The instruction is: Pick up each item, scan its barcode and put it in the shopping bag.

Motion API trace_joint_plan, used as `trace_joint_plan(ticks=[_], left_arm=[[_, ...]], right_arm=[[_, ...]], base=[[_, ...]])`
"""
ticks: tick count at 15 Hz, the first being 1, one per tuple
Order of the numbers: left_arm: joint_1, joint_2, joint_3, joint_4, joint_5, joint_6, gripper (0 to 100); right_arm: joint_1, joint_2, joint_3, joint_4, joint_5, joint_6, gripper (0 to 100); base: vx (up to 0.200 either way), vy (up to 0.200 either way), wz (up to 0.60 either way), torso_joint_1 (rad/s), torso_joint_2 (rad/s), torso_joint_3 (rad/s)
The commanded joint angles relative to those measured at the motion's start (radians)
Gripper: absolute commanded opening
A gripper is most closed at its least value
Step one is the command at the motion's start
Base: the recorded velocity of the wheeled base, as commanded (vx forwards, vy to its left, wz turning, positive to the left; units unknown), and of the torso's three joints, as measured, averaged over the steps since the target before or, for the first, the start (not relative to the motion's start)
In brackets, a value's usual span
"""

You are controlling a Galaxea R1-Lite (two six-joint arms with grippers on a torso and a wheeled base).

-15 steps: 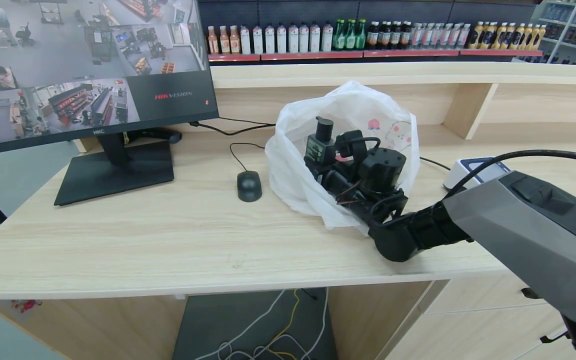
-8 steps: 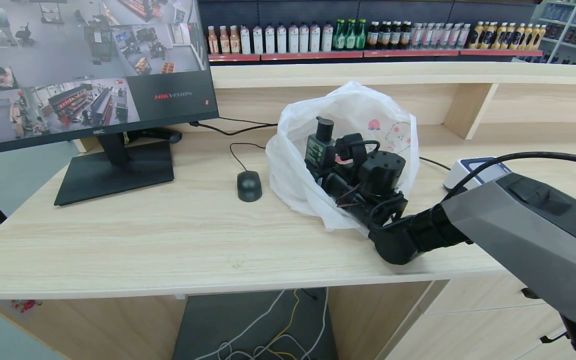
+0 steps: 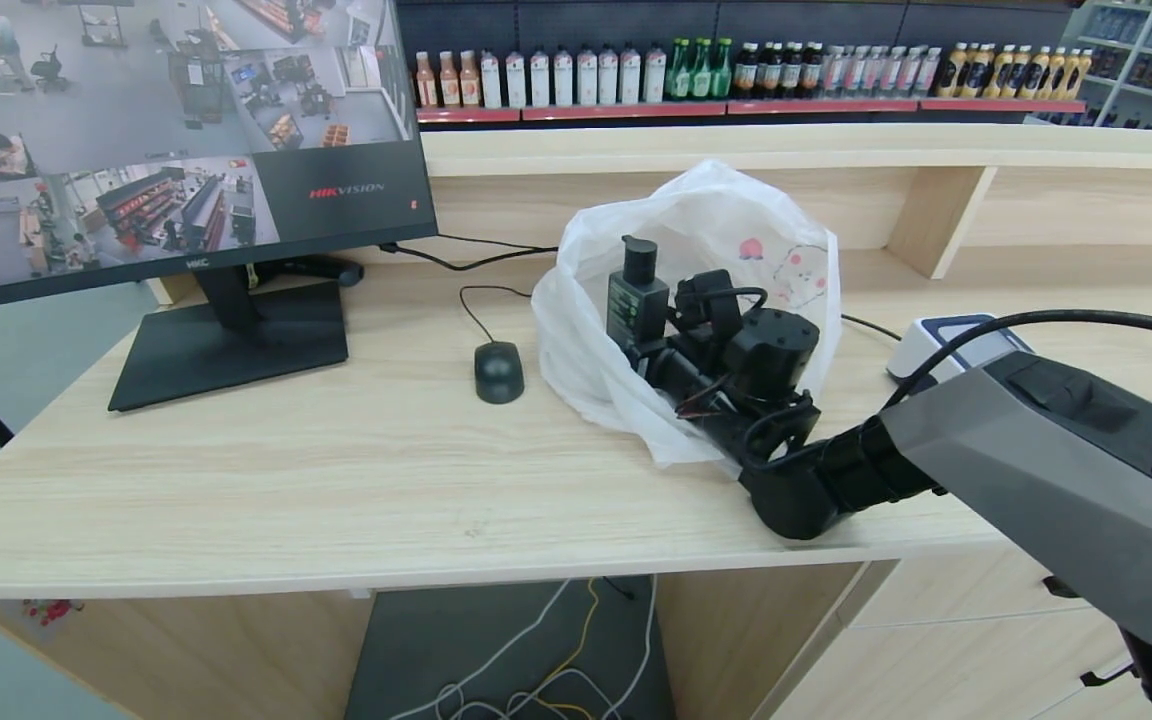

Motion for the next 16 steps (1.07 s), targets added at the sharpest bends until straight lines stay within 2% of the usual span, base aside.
trace_joint_plan(ticks=[1, 9, 13, 16], left_arm=[[0.000, 0.000, 0.000, 0.000, 0.000, 0.000, 100], [0.000, 0.000, 0.000, 0.000, 0.000, 0.000, 100], [0.000, 0.000, 0.000, 0.000, 0.000, 0.000, 100], [0.000, 0.000, 0.000, 0.000, 0.000, 0.000, 100]], right_arm=[[0.000, -0.011, 0.002, -0.007, 0.000, 0.000, 100], [0.008, -0.166, 0.045, 0.018, -0.001, 0.009, 100], [0.016, -0.319, 0.175, 0.021, 0.000, 0.012, 100], [0.019, -0.437, 0.357, -0.005, -0.004, 0.049, 100]], base=[[0.000, 0.000, 0.00, 0.000, 0.00, 0.000], [0.000, 0.000, 0.00, 0.000, 0.00, 0.000], [0.000, 0.000, 0.00, 0.000, 0.00, 0.000], [0.000, 0.000, 0.00, 0.000, 0.00, 0.000]])
